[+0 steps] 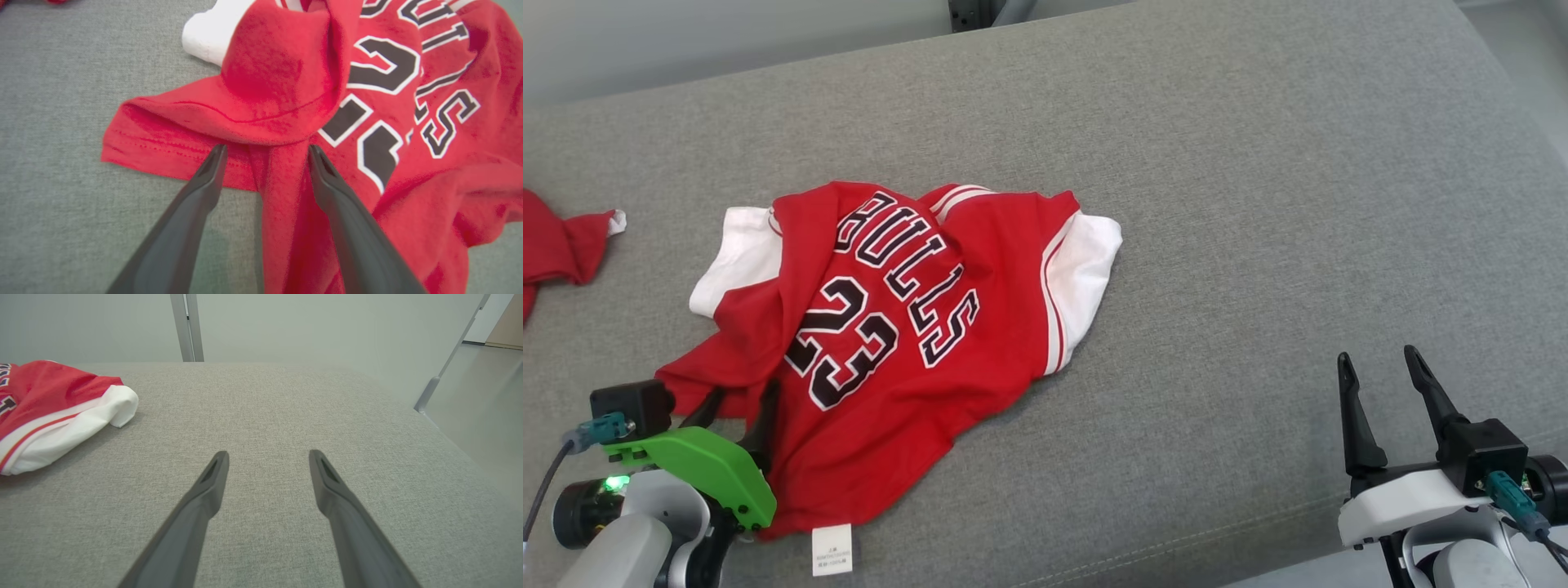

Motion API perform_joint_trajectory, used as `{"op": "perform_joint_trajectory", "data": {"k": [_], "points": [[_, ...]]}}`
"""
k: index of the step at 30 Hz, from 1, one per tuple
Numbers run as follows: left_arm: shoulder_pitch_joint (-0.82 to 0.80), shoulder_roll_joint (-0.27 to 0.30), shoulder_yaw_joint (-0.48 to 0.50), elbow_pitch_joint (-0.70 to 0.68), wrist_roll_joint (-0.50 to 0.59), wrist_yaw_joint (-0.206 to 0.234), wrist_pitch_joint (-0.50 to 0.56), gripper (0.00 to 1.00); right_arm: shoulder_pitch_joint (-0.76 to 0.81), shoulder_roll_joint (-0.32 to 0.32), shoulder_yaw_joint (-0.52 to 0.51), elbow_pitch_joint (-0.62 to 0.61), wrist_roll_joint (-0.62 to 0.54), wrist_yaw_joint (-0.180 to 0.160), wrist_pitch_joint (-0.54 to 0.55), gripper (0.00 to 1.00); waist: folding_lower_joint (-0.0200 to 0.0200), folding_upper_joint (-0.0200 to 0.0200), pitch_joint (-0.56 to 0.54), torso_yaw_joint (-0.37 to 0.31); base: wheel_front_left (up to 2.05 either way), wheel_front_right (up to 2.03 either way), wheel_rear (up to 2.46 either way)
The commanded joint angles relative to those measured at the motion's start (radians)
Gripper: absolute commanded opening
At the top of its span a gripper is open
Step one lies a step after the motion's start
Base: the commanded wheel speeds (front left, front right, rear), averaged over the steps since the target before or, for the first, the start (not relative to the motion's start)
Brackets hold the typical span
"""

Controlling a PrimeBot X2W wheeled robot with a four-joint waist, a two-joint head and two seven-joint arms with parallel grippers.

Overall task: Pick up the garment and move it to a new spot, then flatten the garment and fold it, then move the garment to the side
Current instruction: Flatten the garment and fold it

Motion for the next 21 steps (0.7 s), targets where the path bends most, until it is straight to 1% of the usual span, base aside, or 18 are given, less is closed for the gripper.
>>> {"op": "perform_joint_trajectory", "data": {"k": [1, 2, 3, 4, 5, 7, 8, 11, 15, 17, 18, 21], "points": [[-0.03, -0.001, 0.008, 0.04, 0.017, -0.003, -0.02, 1.0, -0.006, -0.002, -0.002, 0.0, 0.007, -0.002, -0.001, 1.0, 0.0, 0.008, 0.012, -0.025, 0.0, 0.0, 0.0], [-0.037, -0.008, 0.005, 0.059, 0.015, -0.016, -0.023, 0.96, -0.005, -0.002, -0.004, 0.0, 0.007, -0.002, -0.001, 1.0, 0.0, 0.008, 0.013, -0.029, 0.0, 0.0, 0.0], [-0.044, -0.013, 0.004, 0.074, 0.007, -0.028, -0.026, 0.47, -0.003, -0.002, -0.006, 0.0, 0.007, -0.002, -0.001, 1.0, 0.0, 0.008, 0.013, -0.031, 0.0, 0.0, 0.0], [-0.053, -0.015, 0.006, 0.089, 0.0, -0.04, -0.031, 0.12, -0.001, -0.002, -0.005, 0.0, 0.008, -0.002, -0.001, 1.0, 0.0, 0.008, 0.012, -0.034, 0.0, 0.0, 0.0], [-0.061, -0.014, 0.007, 0.103, -0.001, -0.049, -0.035, 0.0, -0.001, -0.001, -0.005, 0.0, 0.008, -0.002, -0.001, 1.0, 0.0, 0.008, 0.012, -0.035, 0.0, 0.0, 0.0], [-0.07, -0.018, -0.003, 0.126, -0.003, -0.074, -0.027, 0.0, 0.001, -0.002, -0.005, 0.002, 0.008, -0.002, -0.001, 1.0, 0.0, 0.008, 0.01, -0.037, 0.0, 0.0, 0.0], [-0.08, -0.021, -0.002, 0.134, -0.001, -0.08, -0.036, 0.0, 0.001, -0.002, -0.005, 0.004, 0.009, -0.002, -0.001, 1.0, 0.0, 0.008, 0.009, -0.038, 0.0, 0.0, 0.0], [-0.115, -0.019, 0.003, 0.138, 0.025, -0.07, -0.077, 0.0, 0.002, -0.002, -0.005, 0.005, 0.011, -0.002, -0.001, 1.0, 0.0, 0.008, 0.002, -0.038, 0.0, 0.0, 0.0], [-0.165, -0.017, 0.016, 0.099, 0.06, -0.037, -0.122, 0.0, 0.008, -0.002, -0.009, 0.001, 0.005, -0.002, -0.001, 1.0, 0.0, 0.008, -0.005, -0.028, 0.0, 0.0, 0.0], [-0.192, -0.018, 0.023, 0.076, 0.072, -0.018, -0.127, 0.0, 0.01, -0.002, -0.009, 0.001, 0.001, -0.002, -0.001, 1.0, 0.0, 0.008, -0.008, -0.022, 0.0, 0.0, 0.0], [-0.192, -0.018, 0.023, 0.076, 0.072, -0.018, -0.127, 0.0, 0.01, -0.002, -0.009, 0.001, 0.001, -0.002, -0.001, 1.0, 0.0, 0.008, -0.008, -0.022, 0.0, 0.0, 0.0], [-0.228, -0.014, 0.023, 0.076, 0.088, 0.012, -0.11, 0.0, 0.005, -0.002, -0.003, 0.003, -0.003, -0.002, -0.001, 1.0, 0.0, 0.008, -0.01, -0.016, 0.0, 0.0, 0.0]]}}
